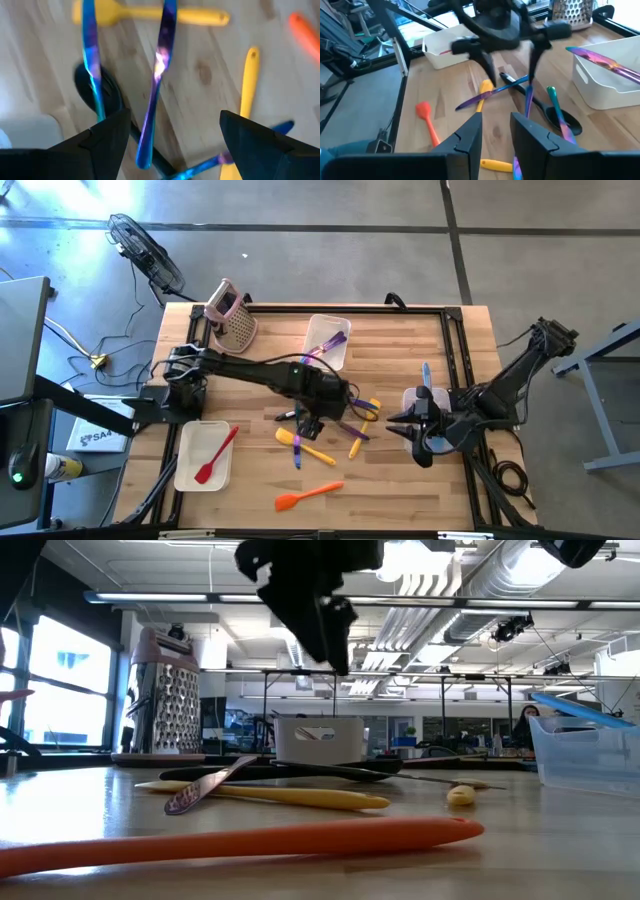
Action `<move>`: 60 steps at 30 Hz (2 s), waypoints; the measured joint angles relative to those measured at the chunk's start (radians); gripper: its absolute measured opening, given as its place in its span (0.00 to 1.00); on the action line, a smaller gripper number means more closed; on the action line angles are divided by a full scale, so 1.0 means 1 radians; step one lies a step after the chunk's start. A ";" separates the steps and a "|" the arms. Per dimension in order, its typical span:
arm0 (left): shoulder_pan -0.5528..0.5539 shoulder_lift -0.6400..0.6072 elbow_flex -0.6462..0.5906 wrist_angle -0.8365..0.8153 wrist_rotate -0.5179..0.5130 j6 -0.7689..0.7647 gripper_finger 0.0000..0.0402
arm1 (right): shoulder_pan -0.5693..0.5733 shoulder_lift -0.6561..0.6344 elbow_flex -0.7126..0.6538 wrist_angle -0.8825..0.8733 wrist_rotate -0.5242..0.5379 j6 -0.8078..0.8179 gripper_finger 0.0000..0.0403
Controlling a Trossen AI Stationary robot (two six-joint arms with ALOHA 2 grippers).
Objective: Pick & Place Kitchen Items
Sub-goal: Put the blue table knife into the top white bin
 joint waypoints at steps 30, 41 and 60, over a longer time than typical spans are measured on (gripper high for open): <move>0.015 0.239 -0.003 0.094 0.011 0.076 0.75 | 0.031 0.097 0.000 0.080 -0.030 0.030 0.23; 0.028 0.256 -0.001 0.105 0.092 0.104 0.75 | 0.031 0.097 0.000 0.080 -0.030 0.028 0.23; 0.038 0.266 0.001 0.115 0.118 0.104 0.19 | 0.031 0.097 0.000 0.080 -0.030 0.028 0.23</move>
